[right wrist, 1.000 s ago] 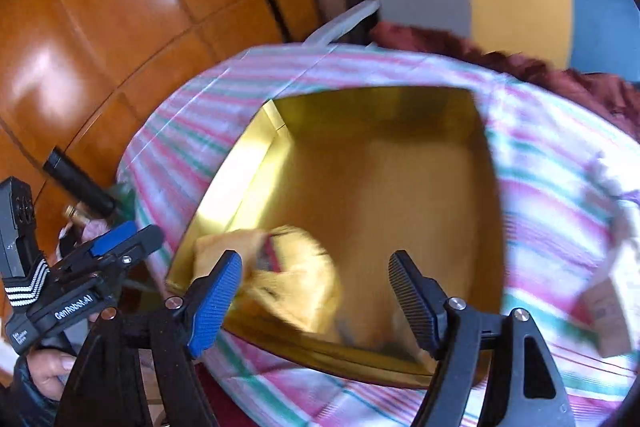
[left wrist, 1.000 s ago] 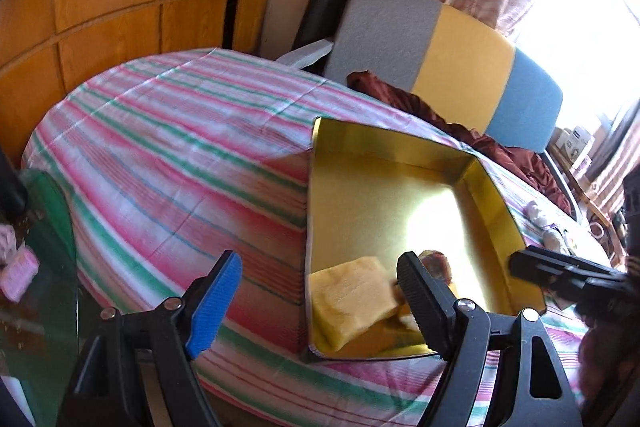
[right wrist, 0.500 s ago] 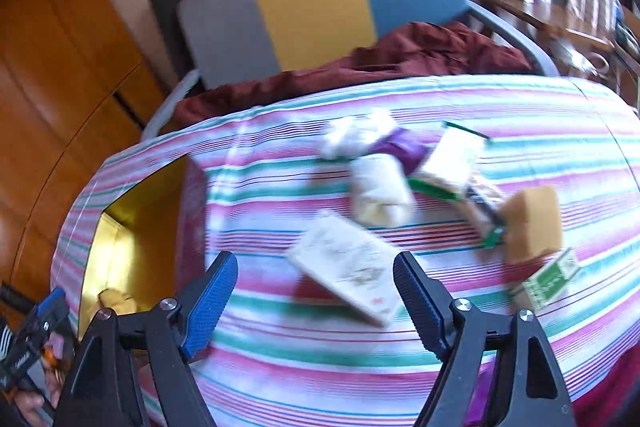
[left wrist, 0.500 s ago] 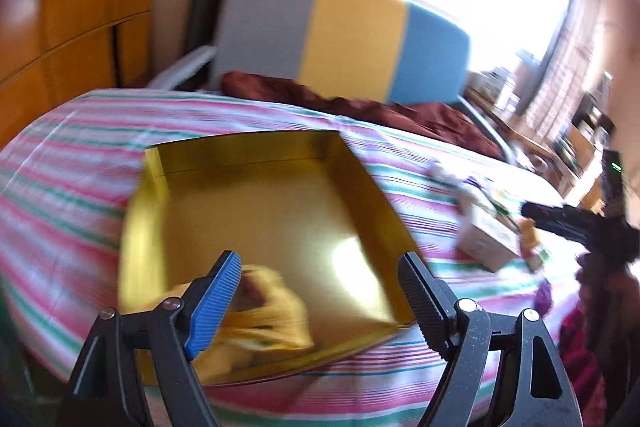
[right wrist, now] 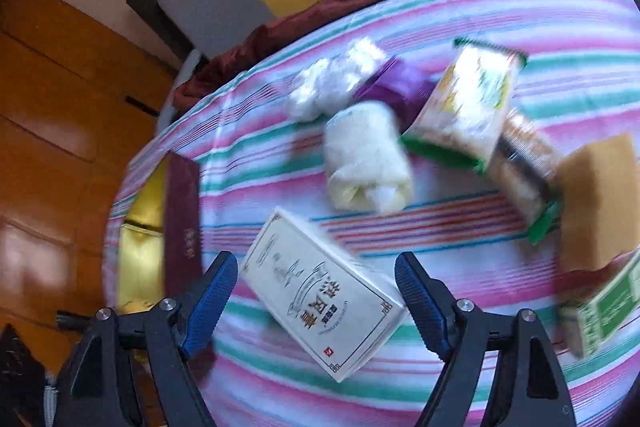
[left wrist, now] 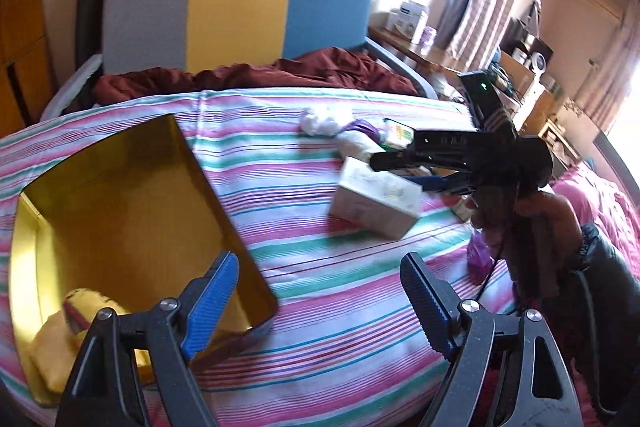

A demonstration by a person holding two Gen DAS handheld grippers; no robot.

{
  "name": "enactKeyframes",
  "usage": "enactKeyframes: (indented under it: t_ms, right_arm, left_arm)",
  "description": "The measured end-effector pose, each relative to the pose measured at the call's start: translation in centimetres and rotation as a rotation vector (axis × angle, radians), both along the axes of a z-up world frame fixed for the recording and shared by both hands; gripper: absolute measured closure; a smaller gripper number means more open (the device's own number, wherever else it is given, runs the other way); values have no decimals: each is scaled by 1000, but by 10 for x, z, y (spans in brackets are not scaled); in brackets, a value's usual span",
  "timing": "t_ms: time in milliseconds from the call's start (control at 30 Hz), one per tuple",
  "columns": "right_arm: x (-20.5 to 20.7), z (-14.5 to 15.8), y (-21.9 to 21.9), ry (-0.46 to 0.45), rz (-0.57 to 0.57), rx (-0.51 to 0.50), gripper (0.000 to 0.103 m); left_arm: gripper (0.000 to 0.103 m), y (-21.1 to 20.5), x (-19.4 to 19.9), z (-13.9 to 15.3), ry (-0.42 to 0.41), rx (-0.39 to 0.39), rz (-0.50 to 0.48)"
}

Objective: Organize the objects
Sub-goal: 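Grasp the white printed box with the left gripper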

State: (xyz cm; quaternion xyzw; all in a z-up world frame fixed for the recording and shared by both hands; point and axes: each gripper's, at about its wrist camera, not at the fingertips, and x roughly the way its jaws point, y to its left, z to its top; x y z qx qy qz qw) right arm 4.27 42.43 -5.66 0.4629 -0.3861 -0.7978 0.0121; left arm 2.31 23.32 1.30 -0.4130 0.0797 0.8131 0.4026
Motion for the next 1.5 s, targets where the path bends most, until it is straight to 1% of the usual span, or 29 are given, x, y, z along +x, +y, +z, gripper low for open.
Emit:
enactKeyframes:
  t_ms: [33, 67, 100, 133, 233, 300, 367, 467, 533, 600, 667, 733, 800, 933, 967, 1000, 1033, 1100, 1167, 1233, 1300, 1333, 1367, 1400, 1500]
  right_arm:
    - [2, -1, -3, 20, 32, -96, 20]
    - [4, 2, -5, 46, 59, -161, 20]
    - [7, 8, -6, 69, 52, -158, 20]
    - [11, 14, -3, 87, 23, -129, 20]
    - [26, 22, 15, 109, -81, -110, 20]
    - [38, 30, 27, 128, -151, -75, 20]
    - [48, 39, 36, 154, -215, -29, 20]
    - [62, 55, 44, 182, -306, 77, 20]
    - [72, 62, 54, 201, -364, 112, 20]
    - [80, 64, 66, 215, -417, 110, 20]
    - [89, 63, 77, 225, -470, 84, 20]
    - [97, 62, 88, 233, -515, 57, 20]
    - [103, 60, 95, 238, -559, 36, 20]
    - [115, 58, 107, 251, -636, 13, 20]
    - [118, 57, 109, 250, -653, 10, 20]
    - [121, 56, 112, 249, -670, 5, 20]
    - [123, 55, 115, 246, -686, 1, 20]
    - [127, 52, 119, 235, -712, 1, 20]
    - [128, 49, 123, 213, -729, 7, 20]
    - [128, 46, 126, 180, -742, 18, 21]
    - [127, 43, 127, 144, -739, 39, 24]
    - [124, 42, 127, 117, -736, 61, 25]
    - [121, 41, 126, 83, -729, 88, 25]
    - [117, 39, 126, 52, -717, 110, 27]
    - [106, 35, 122, -2, -670, 152, 27]
  left_arm:
    - [19, 7, 2, -1, -2, -6, -14]
    - [19, 14, 3, -3, -5, -12, -27]
    - [19, 22, 5, -5, -9, -19, -41]
    - [19, 29, 6, -6, -12, -26, -52]
    - [19, 46, 5, -12, -33, -43, -74]
    - [19, 59, 2, -16, -59, -48, -81]
    - [19, 73, -3, -20, -81, -54, -75]
    - [19, 90, -14, -28, -111, -67, -48]
    - [19, 101, -22, -34, -119, -84, -33]
    - [19, 112, -30, -41, -125, -105, -15]
    - [17, 121, -39, -50, -141, -124, 6]
    - [17, 127, -46, -58, -166, -142, 33]
    - [16, 135, -53, -65, -195, -143, 42]
    - [16, 148, -60, -75, -193, -167, 62]
    - [21, 149, -63, -79, -199, -168, 60]
    - [32, 149, -63, -83, -202, -167, 58]
    - [33, 149, -62, -85, -204, -158, 47]
    - [39, 144, -56, -84, -167, -120, 24]
    - [42, 142, -47, -80, -121, -113, -3]
    - [43, 141, -42, -80, -94, -111, -24]
    - [45, 143, -43, -85, -95, -135, -34]
    - [46, 144, -45, -93, -106, -173, -38]
    - [51, 144, -47, -102, -115, -203, -39]
    - [51, 142, -44, -102, -76, -189, -52]
    - [51, 139, -43, -102, -75, -183, -49]
